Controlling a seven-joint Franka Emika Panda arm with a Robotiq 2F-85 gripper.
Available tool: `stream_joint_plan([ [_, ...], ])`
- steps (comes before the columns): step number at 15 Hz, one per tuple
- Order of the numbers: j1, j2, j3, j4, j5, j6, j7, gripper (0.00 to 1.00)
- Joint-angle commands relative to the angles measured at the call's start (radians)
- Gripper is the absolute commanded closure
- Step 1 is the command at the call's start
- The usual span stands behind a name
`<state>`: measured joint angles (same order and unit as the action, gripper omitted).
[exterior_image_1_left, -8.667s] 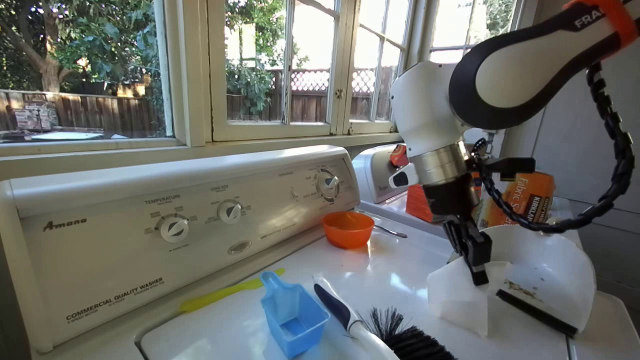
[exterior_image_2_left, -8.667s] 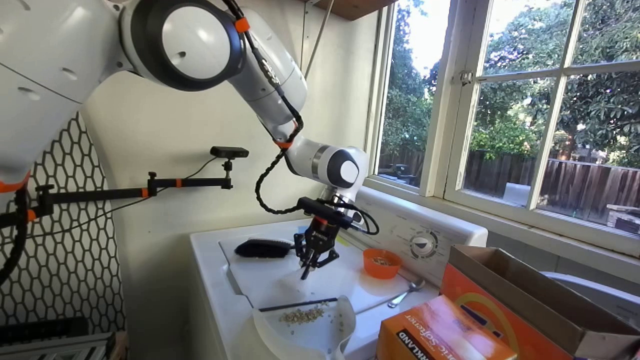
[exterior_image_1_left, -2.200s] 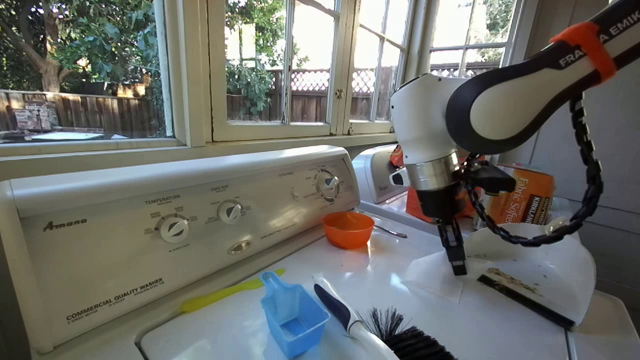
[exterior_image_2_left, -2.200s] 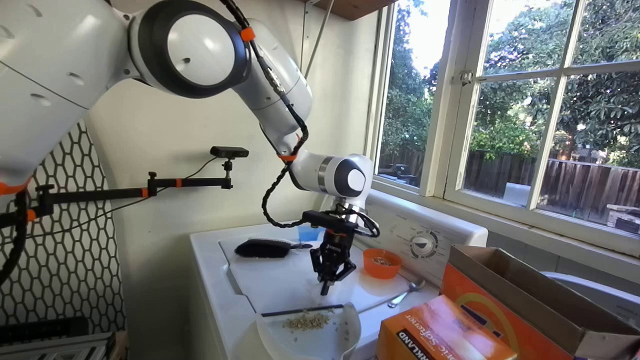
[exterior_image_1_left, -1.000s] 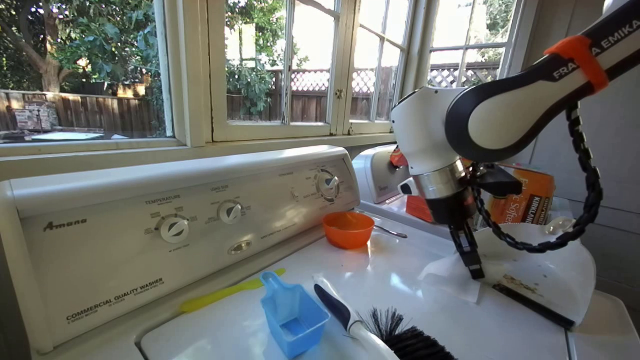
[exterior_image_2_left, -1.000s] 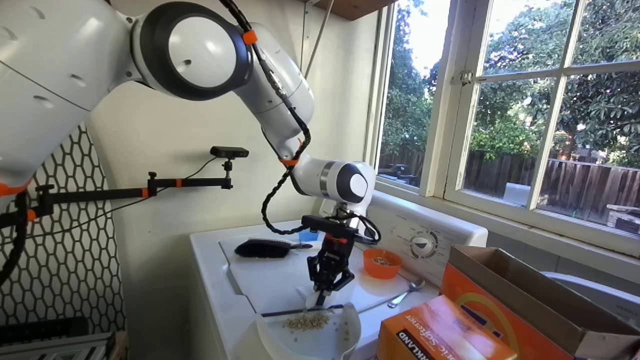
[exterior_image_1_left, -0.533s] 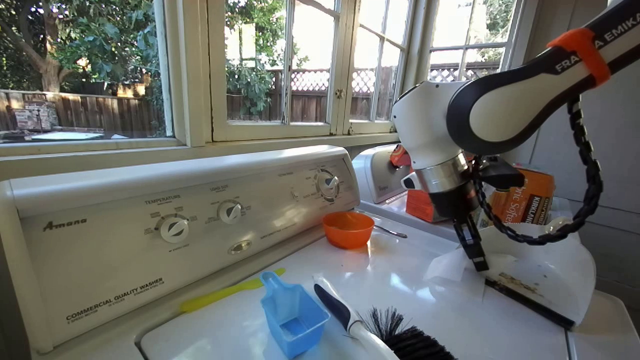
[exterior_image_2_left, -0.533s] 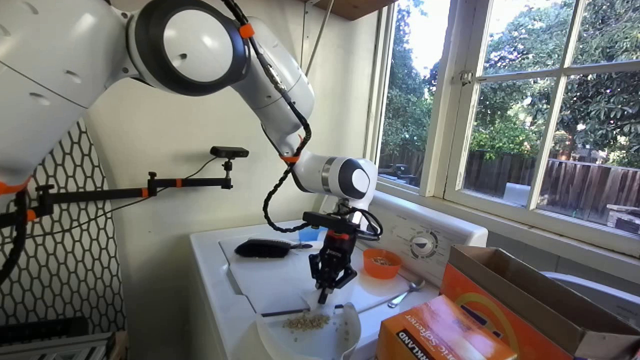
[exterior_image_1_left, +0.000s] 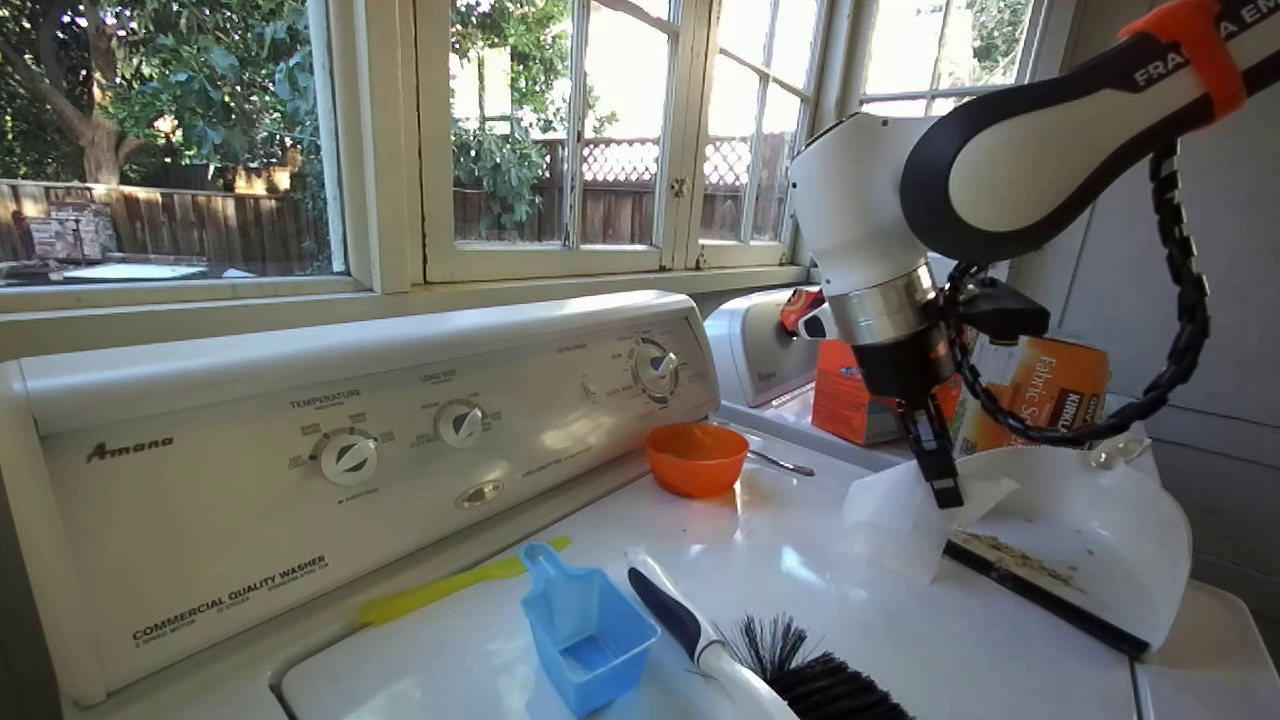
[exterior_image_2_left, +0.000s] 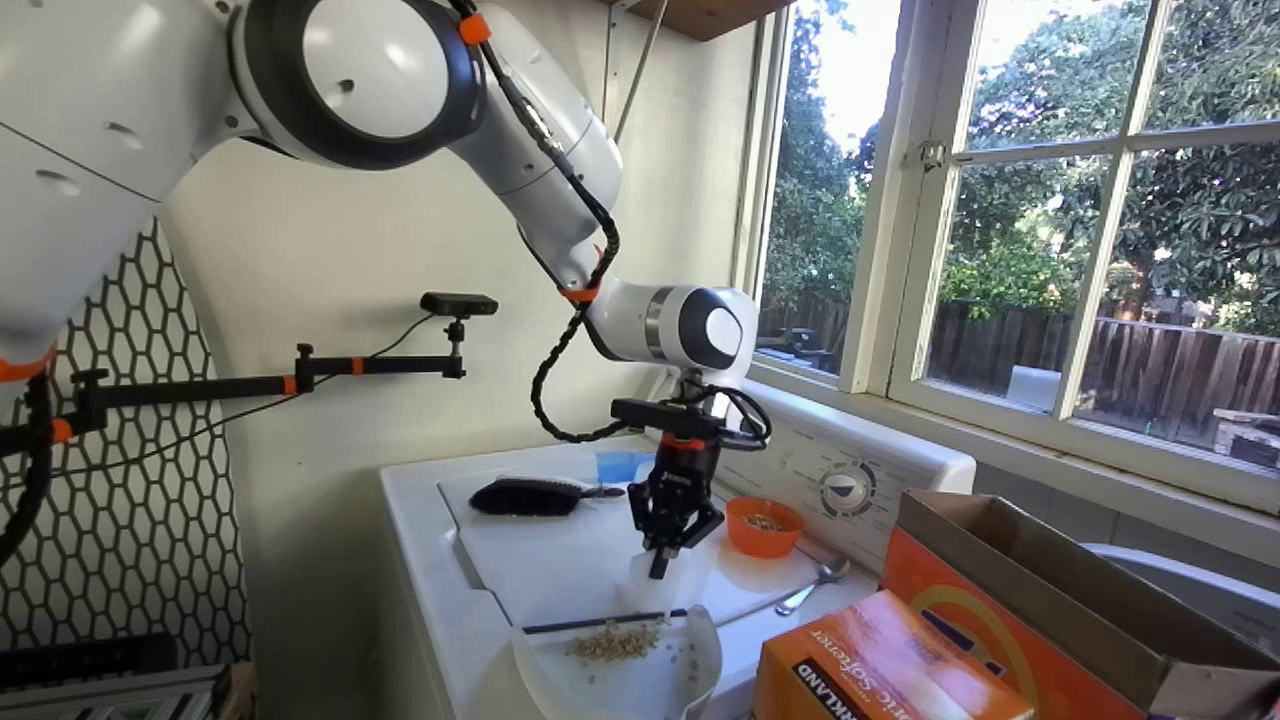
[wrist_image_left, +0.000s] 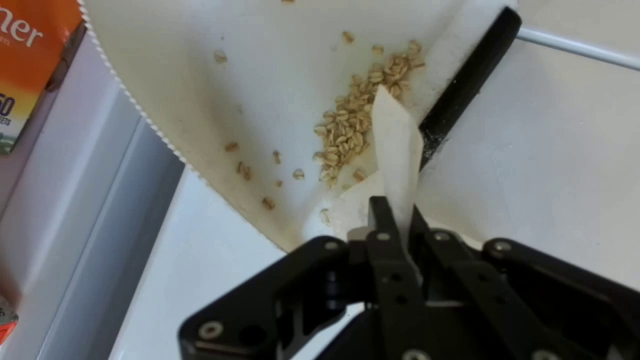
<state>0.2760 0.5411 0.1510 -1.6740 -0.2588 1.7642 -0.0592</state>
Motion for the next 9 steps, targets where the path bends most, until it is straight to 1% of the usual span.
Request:
stream_joint_plan([
  [1,0.003,0.001,0.008,-0.001,0.011,0.017,0.012,0.97],
  [6,0.003,0.027,0.022,-0.01,0.033,0.059,0.013,0.97],
  [9,0.005,0.043,0.021,-0.011,0.029,0.079,0.017,0.97],
])
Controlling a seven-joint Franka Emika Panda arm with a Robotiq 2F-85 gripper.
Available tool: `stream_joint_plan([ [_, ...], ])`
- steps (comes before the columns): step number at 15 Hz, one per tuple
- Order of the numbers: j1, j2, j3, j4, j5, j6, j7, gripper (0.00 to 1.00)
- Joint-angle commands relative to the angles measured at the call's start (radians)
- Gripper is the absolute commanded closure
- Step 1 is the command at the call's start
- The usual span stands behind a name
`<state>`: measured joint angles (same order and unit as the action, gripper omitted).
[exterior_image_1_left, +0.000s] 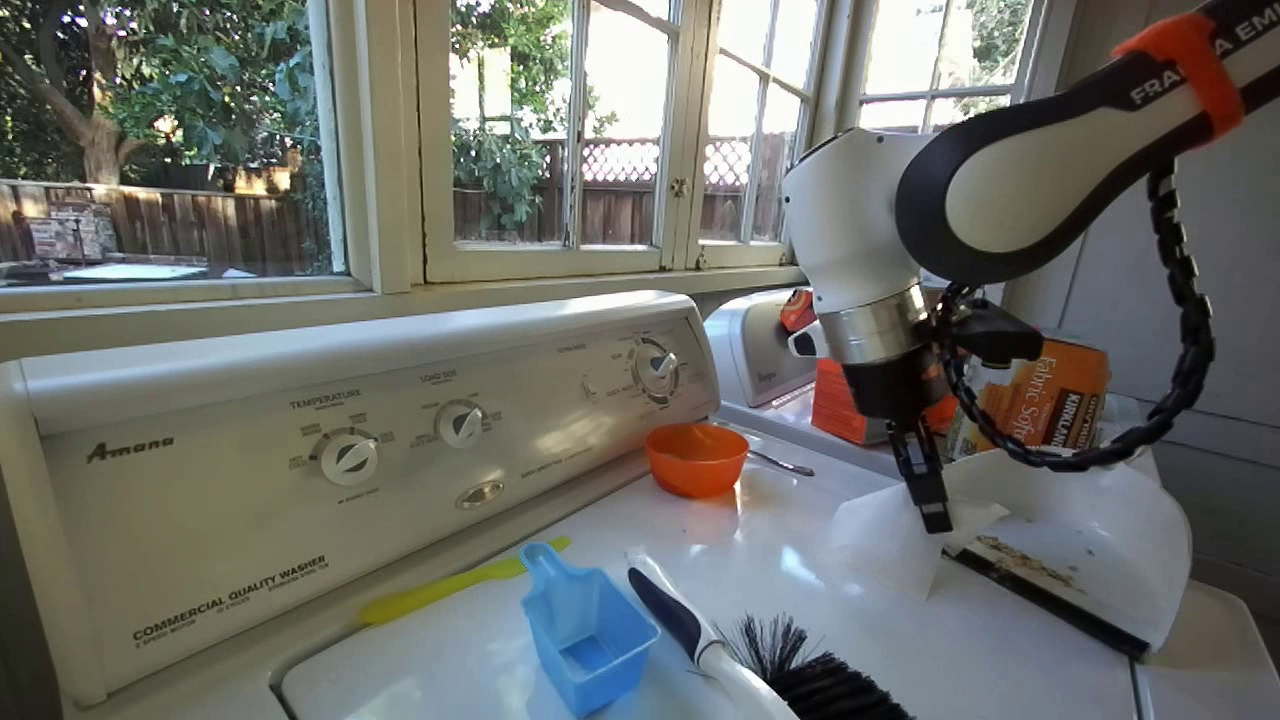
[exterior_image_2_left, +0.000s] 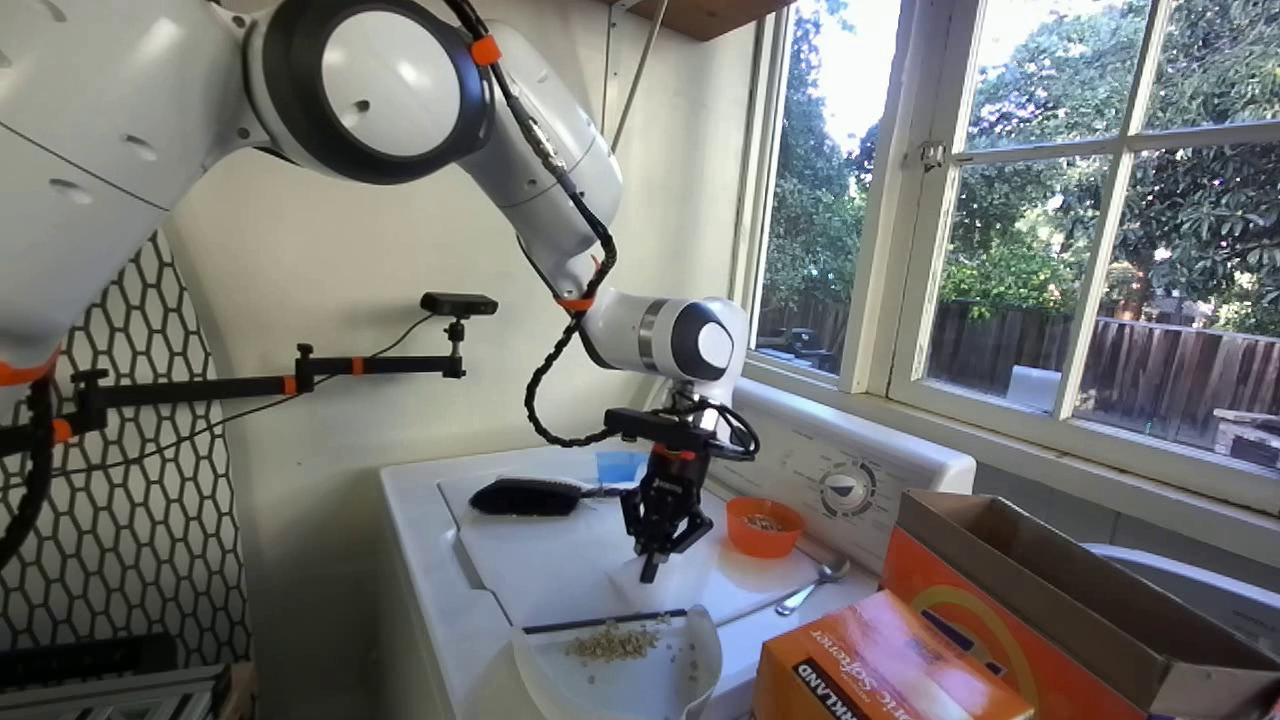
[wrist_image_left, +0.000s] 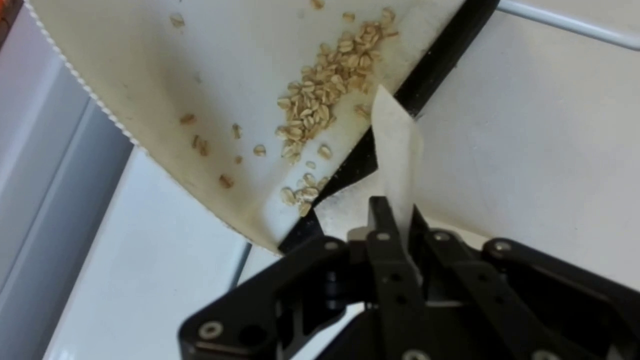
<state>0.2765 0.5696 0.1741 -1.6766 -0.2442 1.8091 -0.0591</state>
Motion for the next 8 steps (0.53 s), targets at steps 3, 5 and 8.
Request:
stream_joint_plan([
  [3,0.006,0.032,-0.006,-0.009,0.007,0.046,0.017,0.97],
  [5,0.006,0.04,-0.009,-0.008,0.004,0.043,0.016,0.97],
  [8,0.009,0.047,-0.015,-0.006,-0.006,0.028,0.016,0.97],
])
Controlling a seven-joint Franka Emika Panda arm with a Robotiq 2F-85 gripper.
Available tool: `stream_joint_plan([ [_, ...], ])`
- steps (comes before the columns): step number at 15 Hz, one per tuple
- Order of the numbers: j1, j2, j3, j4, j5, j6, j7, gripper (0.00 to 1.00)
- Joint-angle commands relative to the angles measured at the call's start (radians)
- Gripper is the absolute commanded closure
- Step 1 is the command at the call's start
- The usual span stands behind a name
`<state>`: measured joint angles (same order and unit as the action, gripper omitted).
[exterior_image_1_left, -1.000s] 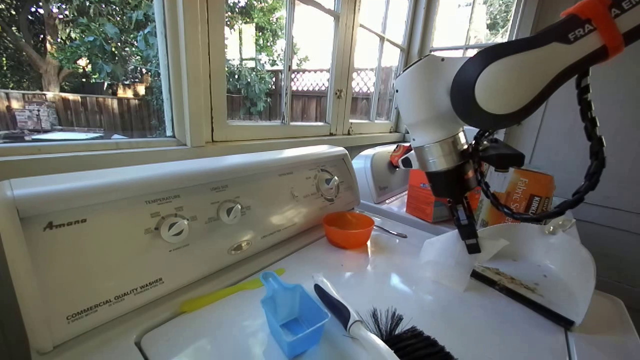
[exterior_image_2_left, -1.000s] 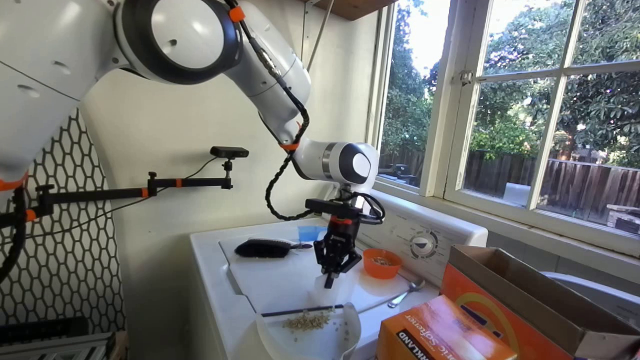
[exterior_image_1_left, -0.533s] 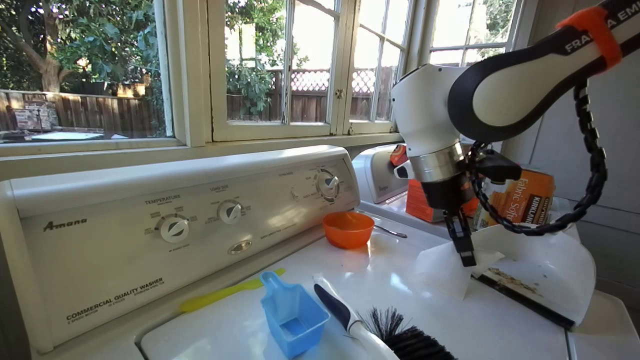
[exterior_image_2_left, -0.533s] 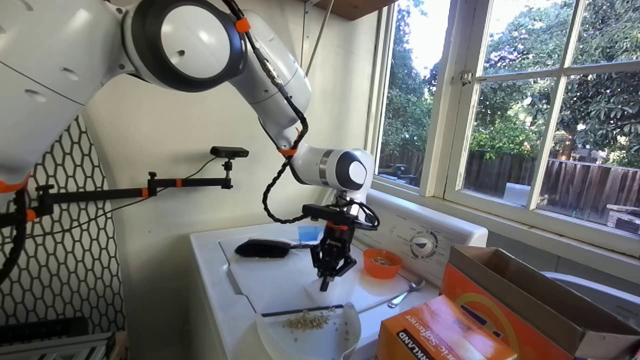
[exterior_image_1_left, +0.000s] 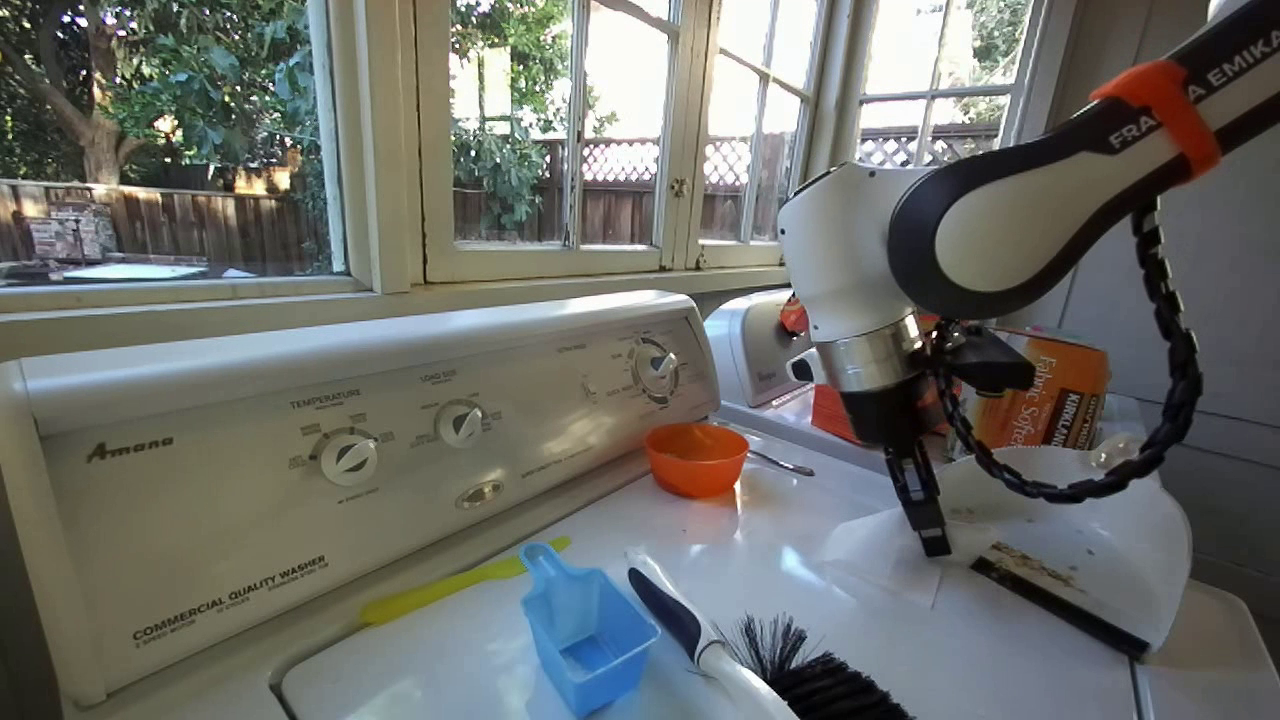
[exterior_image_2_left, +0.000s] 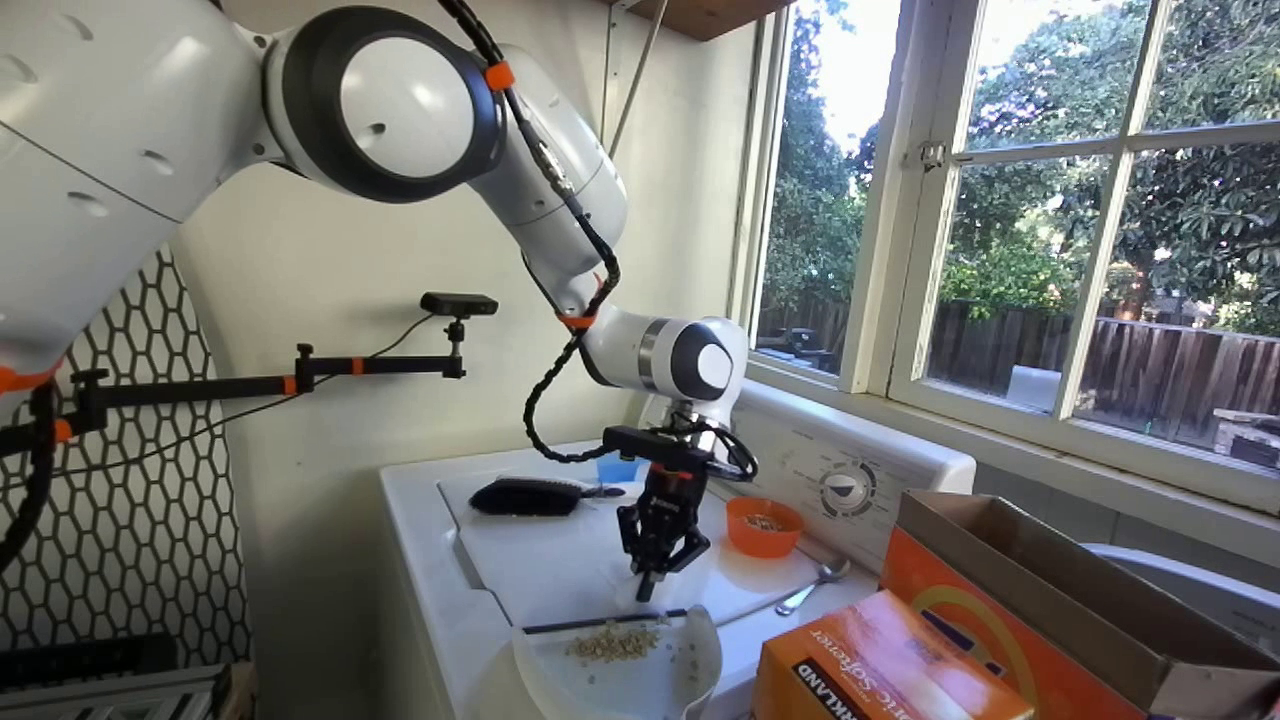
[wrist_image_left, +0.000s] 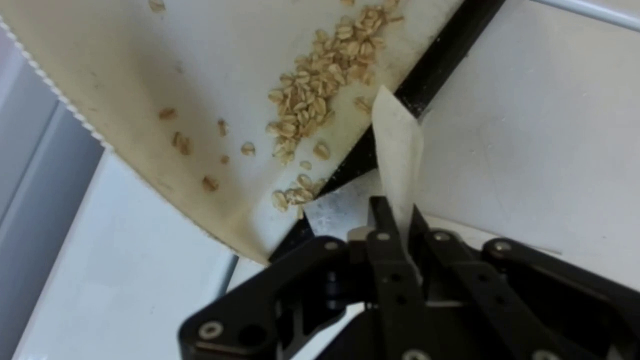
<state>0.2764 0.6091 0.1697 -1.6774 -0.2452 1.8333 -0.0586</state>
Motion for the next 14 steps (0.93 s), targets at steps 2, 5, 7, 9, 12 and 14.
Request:
stream_joint_plan([
  [2,0.012,0.009,-0.017,-0.004,-0.014,-0.011,0.018,0.97],
  [5,0.013,0.007,-0.025,-0.004,-0.022,-0.018,0.022,0.97],
  [7,0.014,0.006,-0.029,-0.002,-0.026,-0.024,0.025,0.97],
  [9,0.015,0.003,-0.034,-0.002,-0.03,-0.037,0.031,0.97],
  [12,0.017,-0.002,-0.04,-0.002,-0.041,-0.073,0.044,0.97],
  [14,0.016,-0.006,-0.042,0.0,-0.045,-0.077,0.051,0.97],
])
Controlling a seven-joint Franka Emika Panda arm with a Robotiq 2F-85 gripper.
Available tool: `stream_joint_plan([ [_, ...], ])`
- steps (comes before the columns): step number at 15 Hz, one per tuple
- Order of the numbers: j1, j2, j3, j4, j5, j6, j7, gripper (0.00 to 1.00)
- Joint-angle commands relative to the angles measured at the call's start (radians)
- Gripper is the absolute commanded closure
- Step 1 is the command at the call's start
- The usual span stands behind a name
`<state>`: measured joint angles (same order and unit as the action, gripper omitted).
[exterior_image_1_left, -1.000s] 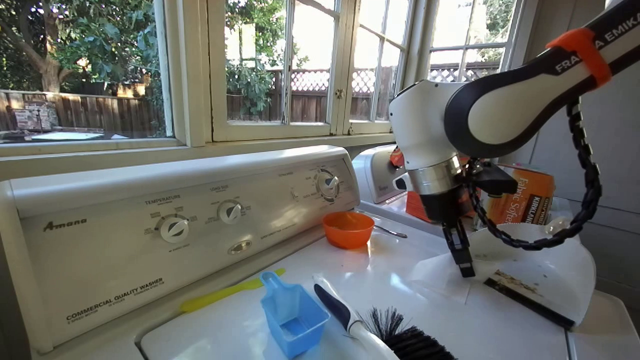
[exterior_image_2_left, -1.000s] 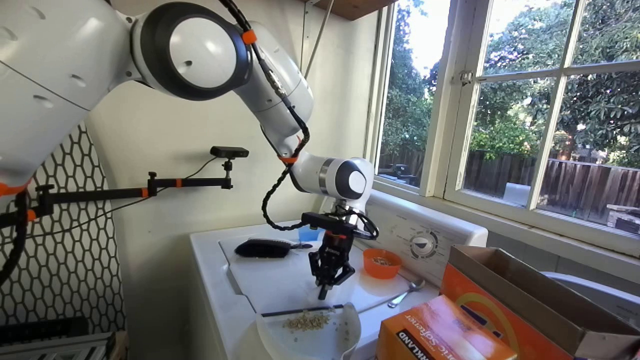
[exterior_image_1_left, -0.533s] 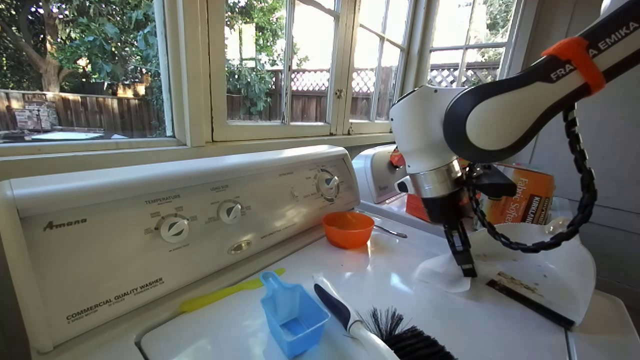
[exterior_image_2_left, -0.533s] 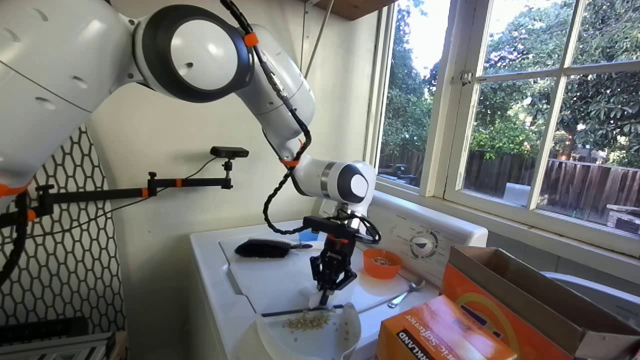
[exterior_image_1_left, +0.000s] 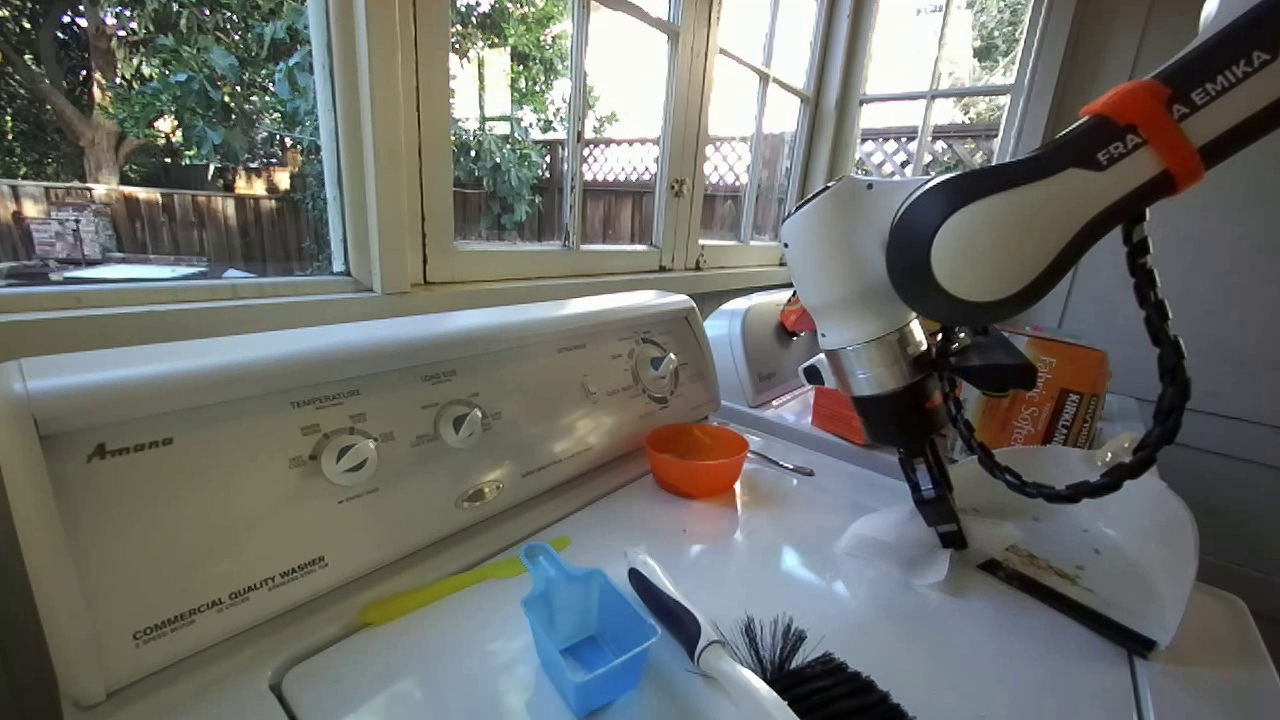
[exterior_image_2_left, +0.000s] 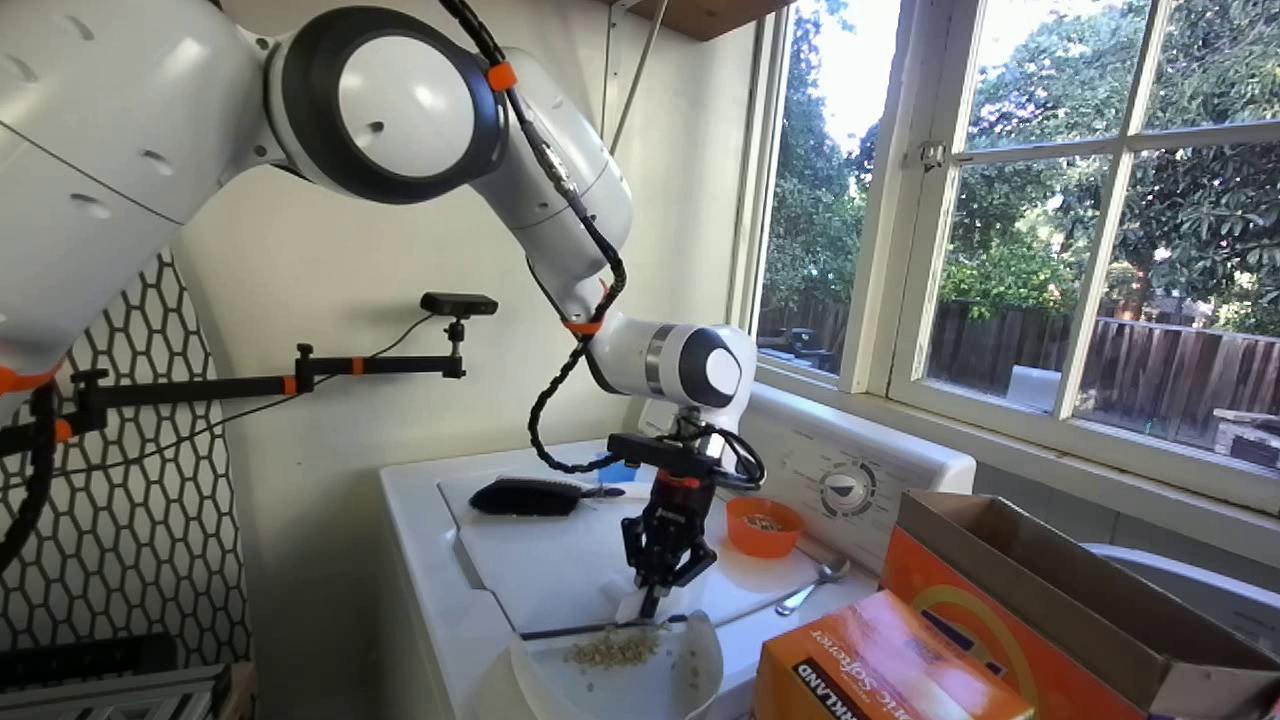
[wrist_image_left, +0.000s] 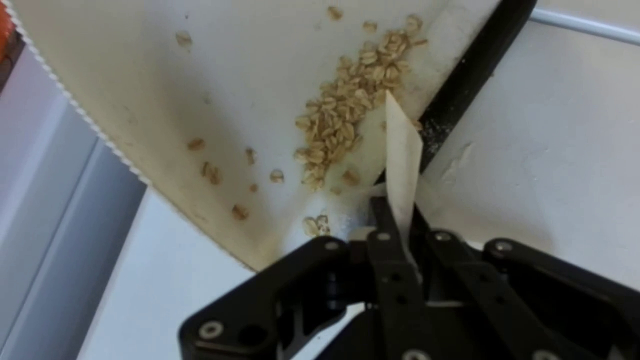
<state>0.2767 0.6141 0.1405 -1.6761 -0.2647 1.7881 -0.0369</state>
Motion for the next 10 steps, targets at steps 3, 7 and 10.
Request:
stream_joint_plan([
  [3,0.016,-0.016,-0.015,0.002,-0.03,-0.041,0.038,0.97],
  [7,0.016,-0.039,-0.022,-0.005,-0.044,-0.056,0.067,0.97],
  [10,0.013,-0.053,-0.02,0.0,-0.039,-0.046,0.08,0.97],
])
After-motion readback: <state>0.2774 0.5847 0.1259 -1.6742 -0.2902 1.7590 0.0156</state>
